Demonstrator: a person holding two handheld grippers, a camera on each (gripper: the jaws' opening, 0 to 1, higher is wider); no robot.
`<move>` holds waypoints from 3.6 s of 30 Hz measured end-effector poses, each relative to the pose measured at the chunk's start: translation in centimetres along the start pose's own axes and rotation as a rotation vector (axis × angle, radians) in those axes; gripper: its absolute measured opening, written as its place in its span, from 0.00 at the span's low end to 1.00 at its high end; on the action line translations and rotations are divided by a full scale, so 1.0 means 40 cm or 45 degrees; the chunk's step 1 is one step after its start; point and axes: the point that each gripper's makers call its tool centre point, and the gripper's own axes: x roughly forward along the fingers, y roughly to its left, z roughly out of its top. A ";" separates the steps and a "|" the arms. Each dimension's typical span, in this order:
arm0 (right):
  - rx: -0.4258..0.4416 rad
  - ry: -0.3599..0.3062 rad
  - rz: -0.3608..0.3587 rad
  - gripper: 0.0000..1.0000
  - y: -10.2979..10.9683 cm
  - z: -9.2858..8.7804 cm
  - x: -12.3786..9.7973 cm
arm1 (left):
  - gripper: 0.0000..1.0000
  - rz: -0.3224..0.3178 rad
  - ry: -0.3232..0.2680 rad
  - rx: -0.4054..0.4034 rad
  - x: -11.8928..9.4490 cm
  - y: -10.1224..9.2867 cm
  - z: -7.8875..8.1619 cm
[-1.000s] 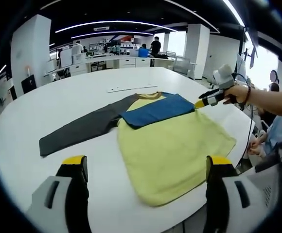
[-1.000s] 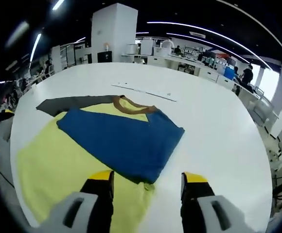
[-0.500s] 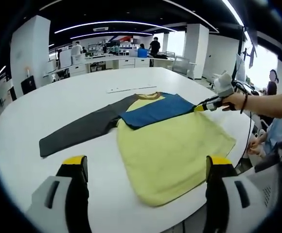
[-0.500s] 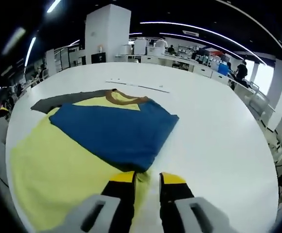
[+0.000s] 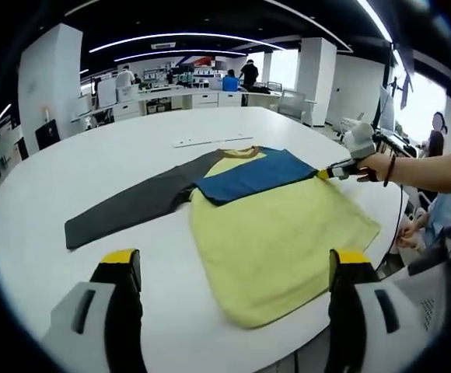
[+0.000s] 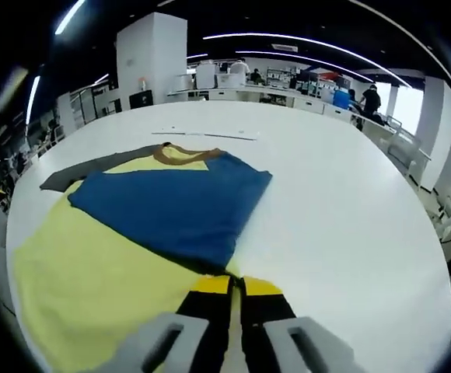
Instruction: Fold the garment on the visible template until the final outline fits inside the template.
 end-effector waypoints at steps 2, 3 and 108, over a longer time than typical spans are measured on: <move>0.004 0.000 0.002 0.00 -0.002 -0.001 -0.001 | 0.98 0.000 0.003 -0.001 0.001 0.001 -0.002; 0.001 0.000 0.000 0.00 -0.004 -0.002 0.000 | 0.98 -0.001 0.004 -0.001 0.001 0.001 -0.002; -0.229 -0.310 0.386 0.96 0.130 0.081 -0.402 | 0.50 0.538 -0.010 -0.415 0.094 0.589 -0.094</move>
